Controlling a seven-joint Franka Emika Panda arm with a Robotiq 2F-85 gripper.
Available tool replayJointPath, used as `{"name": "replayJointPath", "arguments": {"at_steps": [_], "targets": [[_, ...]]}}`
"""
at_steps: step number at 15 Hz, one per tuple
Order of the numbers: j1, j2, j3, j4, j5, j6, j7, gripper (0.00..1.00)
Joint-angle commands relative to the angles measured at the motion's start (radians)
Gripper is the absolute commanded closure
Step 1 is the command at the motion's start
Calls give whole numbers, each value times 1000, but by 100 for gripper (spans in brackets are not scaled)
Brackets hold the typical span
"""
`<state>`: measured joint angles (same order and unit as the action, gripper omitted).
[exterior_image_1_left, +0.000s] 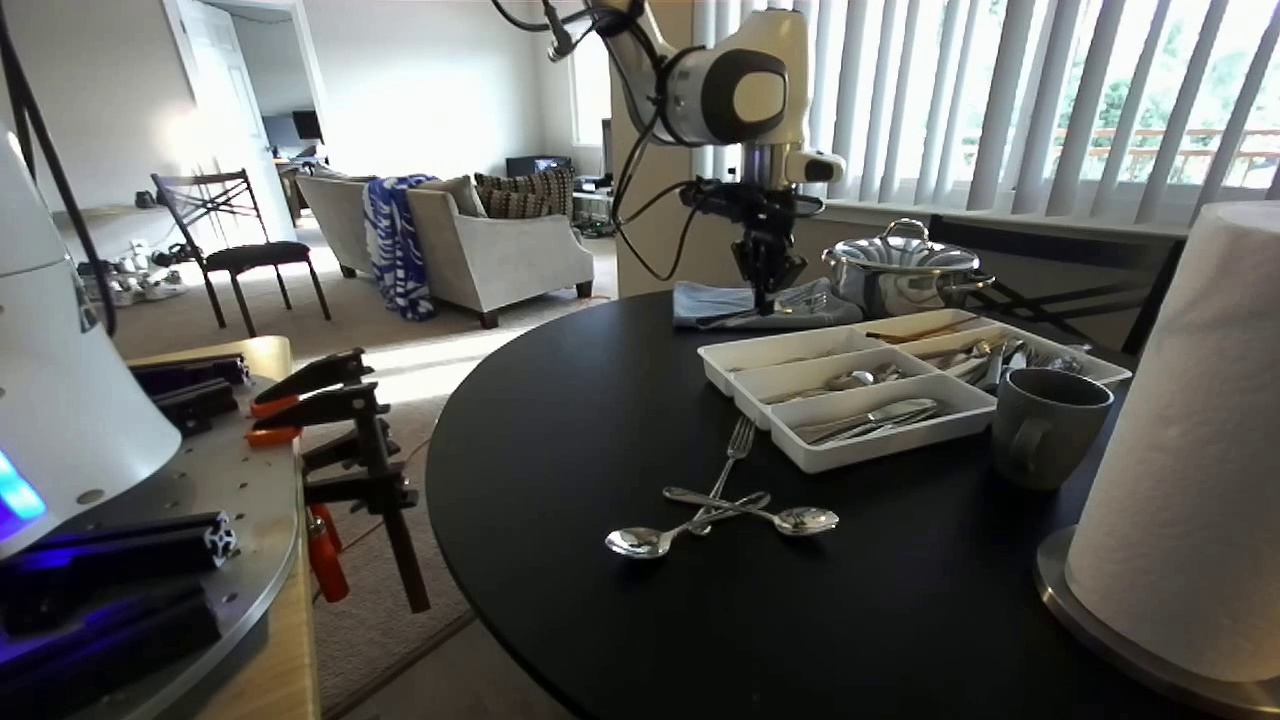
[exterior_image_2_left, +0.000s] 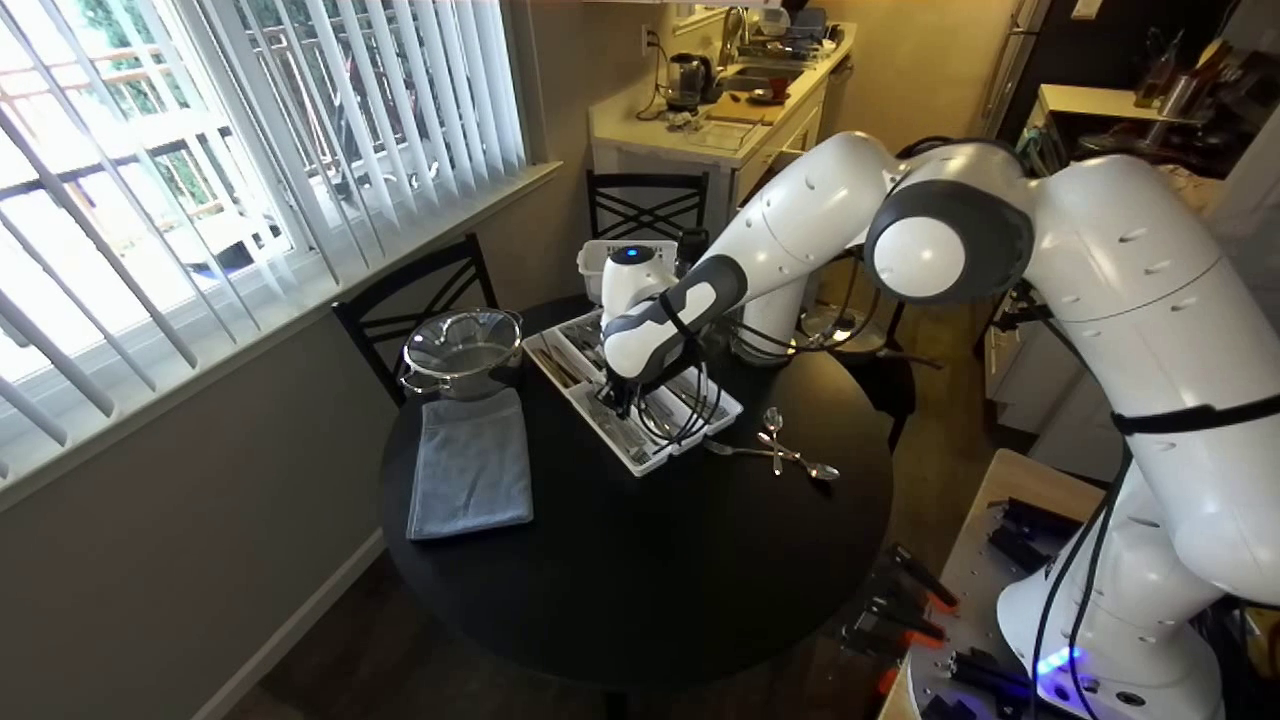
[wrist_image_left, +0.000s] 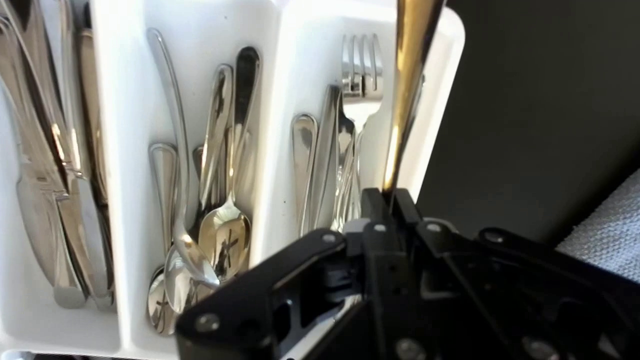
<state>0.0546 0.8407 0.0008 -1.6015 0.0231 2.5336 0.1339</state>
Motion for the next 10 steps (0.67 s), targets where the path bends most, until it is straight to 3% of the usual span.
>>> {"name": "replayJointPath", "arguments": {"at_steps": [1, 9, 10], "targets": [[0, 121, 7, 171, 31, -64, 29, 98], [12, 256, -9, 344, 13, -112, 35, 98], [16, 263, -16, 352, 10, -113, 43, 70]]}}
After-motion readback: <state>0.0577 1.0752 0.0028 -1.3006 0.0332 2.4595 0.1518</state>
